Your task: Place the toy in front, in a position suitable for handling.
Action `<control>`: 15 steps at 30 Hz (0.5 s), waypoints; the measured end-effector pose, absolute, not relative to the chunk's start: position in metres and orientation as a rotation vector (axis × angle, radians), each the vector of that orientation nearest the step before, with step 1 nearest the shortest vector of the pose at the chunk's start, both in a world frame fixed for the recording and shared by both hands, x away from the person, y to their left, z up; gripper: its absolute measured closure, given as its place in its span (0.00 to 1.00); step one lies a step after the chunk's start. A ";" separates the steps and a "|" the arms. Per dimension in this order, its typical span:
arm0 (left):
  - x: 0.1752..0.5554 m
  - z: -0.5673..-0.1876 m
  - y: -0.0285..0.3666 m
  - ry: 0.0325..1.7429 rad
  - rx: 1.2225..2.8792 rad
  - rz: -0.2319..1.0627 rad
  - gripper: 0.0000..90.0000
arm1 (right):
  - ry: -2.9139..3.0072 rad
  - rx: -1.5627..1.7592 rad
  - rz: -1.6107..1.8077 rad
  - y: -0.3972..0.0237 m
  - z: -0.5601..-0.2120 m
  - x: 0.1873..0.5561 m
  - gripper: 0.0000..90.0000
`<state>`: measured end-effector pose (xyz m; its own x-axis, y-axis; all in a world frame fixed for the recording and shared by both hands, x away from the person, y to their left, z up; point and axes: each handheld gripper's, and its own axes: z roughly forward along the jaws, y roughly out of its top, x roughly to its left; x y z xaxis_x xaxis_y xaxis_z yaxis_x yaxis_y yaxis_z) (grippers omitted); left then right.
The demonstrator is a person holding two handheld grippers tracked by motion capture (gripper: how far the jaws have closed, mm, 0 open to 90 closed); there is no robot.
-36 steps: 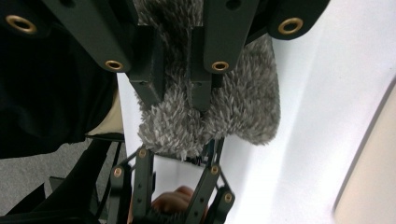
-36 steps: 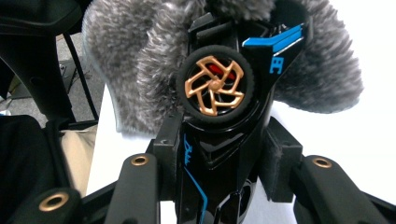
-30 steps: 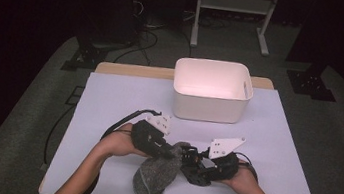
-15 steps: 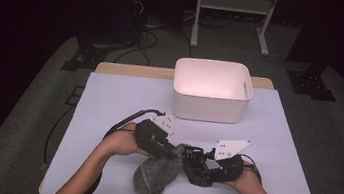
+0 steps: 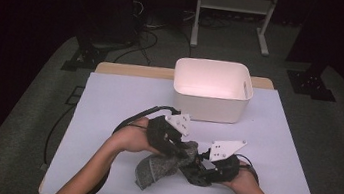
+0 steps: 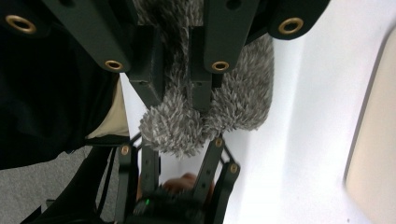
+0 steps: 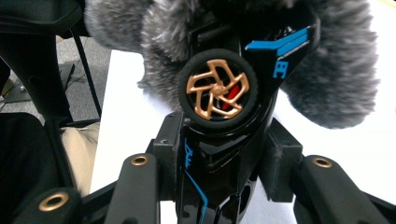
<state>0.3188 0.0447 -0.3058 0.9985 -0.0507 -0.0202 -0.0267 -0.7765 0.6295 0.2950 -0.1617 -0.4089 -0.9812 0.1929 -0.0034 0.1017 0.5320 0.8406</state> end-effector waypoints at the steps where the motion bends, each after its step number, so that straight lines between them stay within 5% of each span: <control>1: 0.319 -0.305 0.041 -0.069 2.466 -0.046 0.87 | 2.664 0.257 1.452 -0.162 -0.409 0.295 0.62; 15: 0.329 -0.331 0.073 0.074 2.456 -0.081 0.87 | 2.662 0.270 1.445 -0.168 -0.408 0.294 0.62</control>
